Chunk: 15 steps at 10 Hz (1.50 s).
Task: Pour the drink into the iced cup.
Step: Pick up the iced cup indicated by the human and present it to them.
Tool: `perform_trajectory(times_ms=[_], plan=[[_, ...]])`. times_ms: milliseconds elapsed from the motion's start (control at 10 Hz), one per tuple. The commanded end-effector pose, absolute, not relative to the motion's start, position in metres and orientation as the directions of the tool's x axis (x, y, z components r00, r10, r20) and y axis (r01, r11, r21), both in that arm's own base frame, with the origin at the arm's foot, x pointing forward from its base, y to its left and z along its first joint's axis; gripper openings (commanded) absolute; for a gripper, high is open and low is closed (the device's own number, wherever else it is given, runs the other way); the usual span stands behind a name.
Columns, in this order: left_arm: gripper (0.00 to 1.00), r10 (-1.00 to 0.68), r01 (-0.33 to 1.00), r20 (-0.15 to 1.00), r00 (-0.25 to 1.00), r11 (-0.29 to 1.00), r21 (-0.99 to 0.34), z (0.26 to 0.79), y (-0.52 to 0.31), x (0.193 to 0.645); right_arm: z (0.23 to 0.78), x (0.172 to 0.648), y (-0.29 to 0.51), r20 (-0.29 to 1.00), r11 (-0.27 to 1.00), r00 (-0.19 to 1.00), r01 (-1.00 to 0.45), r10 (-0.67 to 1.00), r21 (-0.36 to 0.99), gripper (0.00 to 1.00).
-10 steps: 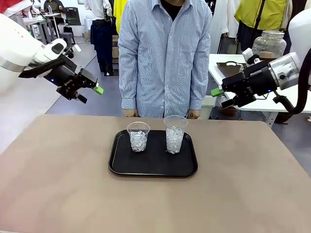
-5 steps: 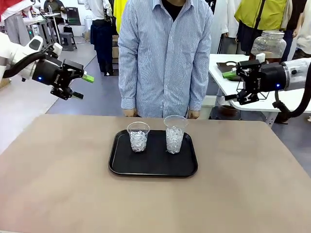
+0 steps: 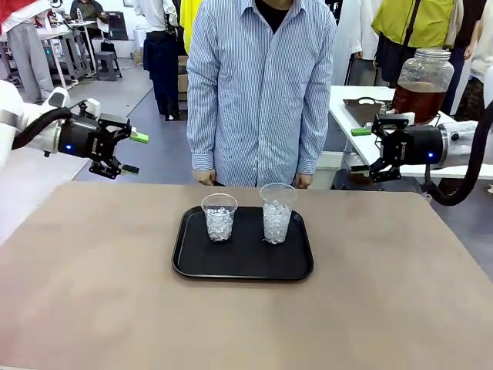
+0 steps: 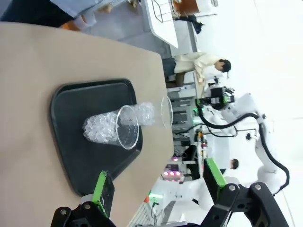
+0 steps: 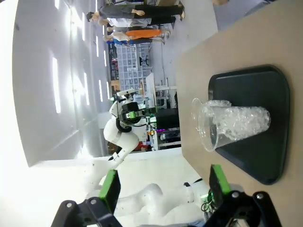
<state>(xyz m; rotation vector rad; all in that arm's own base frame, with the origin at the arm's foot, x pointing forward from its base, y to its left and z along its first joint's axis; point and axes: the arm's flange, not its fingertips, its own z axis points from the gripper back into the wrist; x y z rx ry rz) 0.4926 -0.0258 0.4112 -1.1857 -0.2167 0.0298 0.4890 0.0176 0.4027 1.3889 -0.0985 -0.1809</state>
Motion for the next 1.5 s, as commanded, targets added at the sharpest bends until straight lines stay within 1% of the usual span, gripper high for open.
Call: perform_trajectory(times_ms=[0, 200, 500, 700, 800, 1400], plan=[[1.0, 0.047, 0.127, 0.148, 0.988, 0.304, -0.944, 0.402, -0.017, 0.503, 0.385, 0.492, 0.013, -0.055, 0.098, 0.985, 0.072, -0.165, 0.993, 1.0], [1.0, 0.004, 0.14, 0.148, 0.989, 0.297, -0.944, 0.396, -0.015, 0.507, 0.376, 0.495, 0.01, -0.061, 0.094, 0.989, 0.074, -0.136, 0.993, 1.0], [1.0, -0.022, 0.123, 0.121, 0.992, 0.251, -0.96, 0.392, -0.015, 0.516, 0.371, 0.497, 0.011, -0.061, 0.072, 0.993, 0.068, -0.101, 0.995, 1.0], [1.0, -0.011, 0.119, 0.121, 0.993, 0.257, -0.959, 0.394, -0.016, 0.519, 0.373, 0.493, 0.015, -0.054, 0.103, 0.995, 0.062, -0.079, 0.993, 1.0], [1.0, 0.0, 0.113, 0.117, 0.993, 0.261, -0.959, 0.39, -0.019, 0.513, 0.37, 0.491, 0.014, -0.077, 0.088, 0.991, 0.087, -0.109, 0.992, 1.0], [1.0, 0.0, 0.113, 0.117, 0.993, 0.261, -0.959, 0.39, -0.019, 0.513, 0.37, 0.491, 0.014, -0.077, 0.088, 0.991, 0.087, -0.109, 0.992, 1.0]])
